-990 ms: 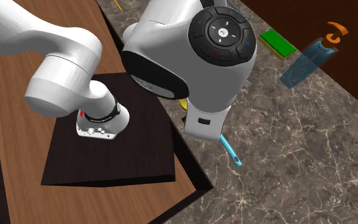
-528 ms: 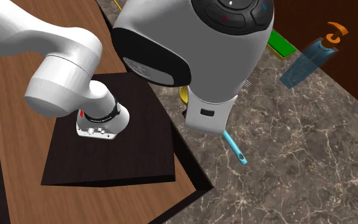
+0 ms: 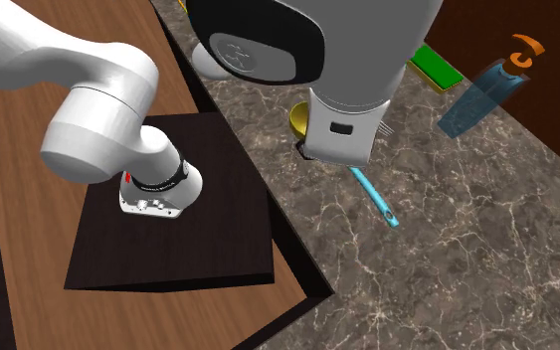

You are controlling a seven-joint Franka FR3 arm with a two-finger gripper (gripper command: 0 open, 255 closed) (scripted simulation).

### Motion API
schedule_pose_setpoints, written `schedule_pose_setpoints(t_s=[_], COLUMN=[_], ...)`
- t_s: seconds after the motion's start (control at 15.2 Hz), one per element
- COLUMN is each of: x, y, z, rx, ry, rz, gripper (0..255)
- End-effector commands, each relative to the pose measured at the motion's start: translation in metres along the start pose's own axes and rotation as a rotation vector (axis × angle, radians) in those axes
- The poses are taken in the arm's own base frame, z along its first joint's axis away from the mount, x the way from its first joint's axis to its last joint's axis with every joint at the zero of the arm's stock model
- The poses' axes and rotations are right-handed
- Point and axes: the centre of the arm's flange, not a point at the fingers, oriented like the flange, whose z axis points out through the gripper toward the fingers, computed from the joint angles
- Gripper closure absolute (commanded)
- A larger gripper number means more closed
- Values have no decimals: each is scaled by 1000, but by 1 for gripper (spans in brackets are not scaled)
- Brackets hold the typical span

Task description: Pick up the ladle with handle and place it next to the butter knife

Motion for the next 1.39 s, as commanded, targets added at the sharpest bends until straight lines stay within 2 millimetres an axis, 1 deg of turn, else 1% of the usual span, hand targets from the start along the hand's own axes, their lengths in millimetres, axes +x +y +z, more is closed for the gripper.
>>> schedule_pose_setpoints(t_s=[0.0, 1.32], x=[-14, -172], y=[-20, -227], z=[6, 50], rx=[0, 0], ry=[0, 0], rz=[1, 1], gripper=[255, 255])
